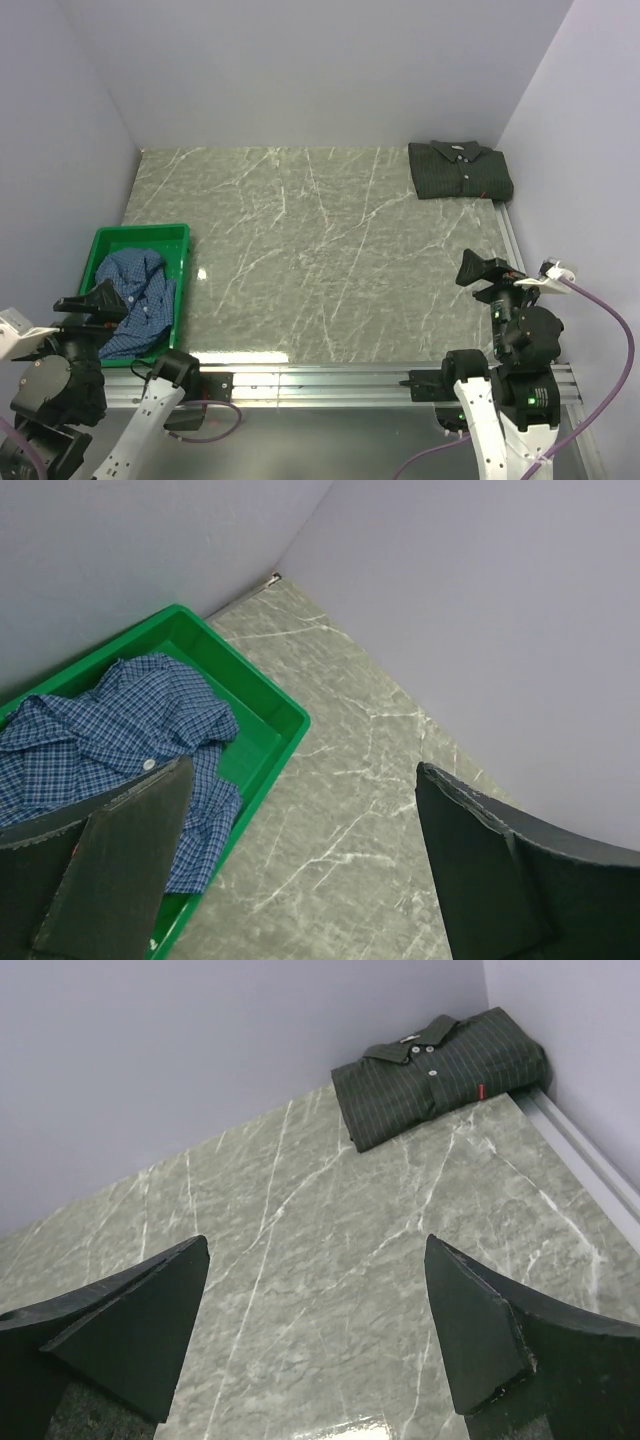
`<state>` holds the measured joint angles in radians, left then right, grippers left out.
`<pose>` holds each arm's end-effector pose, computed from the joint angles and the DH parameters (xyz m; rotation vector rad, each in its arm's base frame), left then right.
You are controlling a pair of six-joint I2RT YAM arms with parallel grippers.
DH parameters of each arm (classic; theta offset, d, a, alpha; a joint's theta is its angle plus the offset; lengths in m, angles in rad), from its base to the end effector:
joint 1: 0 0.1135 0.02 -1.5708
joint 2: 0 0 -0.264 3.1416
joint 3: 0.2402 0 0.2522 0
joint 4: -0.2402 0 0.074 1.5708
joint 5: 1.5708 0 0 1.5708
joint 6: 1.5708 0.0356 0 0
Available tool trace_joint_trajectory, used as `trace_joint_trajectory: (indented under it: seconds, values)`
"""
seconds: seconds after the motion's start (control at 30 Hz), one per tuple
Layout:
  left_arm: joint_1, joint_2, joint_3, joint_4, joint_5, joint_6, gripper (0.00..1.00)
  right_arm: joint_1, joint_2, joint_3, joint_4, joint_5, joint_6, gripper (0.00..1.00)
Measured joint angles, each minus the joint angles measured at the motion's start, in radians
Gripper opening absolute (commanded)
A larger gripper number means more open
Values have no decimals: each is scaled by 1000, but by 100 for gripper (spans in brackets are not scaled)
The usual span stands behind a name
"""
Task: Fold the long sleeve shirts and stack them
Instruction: Grab the shirt from the pile
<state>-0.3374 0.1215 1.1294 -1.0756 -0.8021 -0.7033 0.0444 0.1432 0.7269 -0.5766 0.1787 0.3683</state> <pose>-0.0515 0.0452 0.3780 -0.8607 1.3722 -0.1456 0.0393 -0.0046 0.3370 0.3906 1.5173 0.1852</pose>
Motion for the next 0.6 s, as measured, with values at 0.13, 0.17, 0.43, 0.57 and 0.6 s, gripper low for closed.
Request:
trace_joint_trajectory:
  seconds: [0.13,0.17,0.43,0.57,0.6]
  values:
    - [0,6,-47,42,13,6,99,10,-5,0,3,-2,-3,95]
    - [0,14,-62,53,23,9,99,12,-4,0,4,-5,-3,96]
    - [0,382,-92,164,206,32,99,21,45,6,5,-70,-14,97]
    - [0,593,-124,233,278,14,99,24,99,25,-12,-117,-18,97]
    - [3,634,-132,244,286,7,99,24,112,29,-15,-128,-19,97]
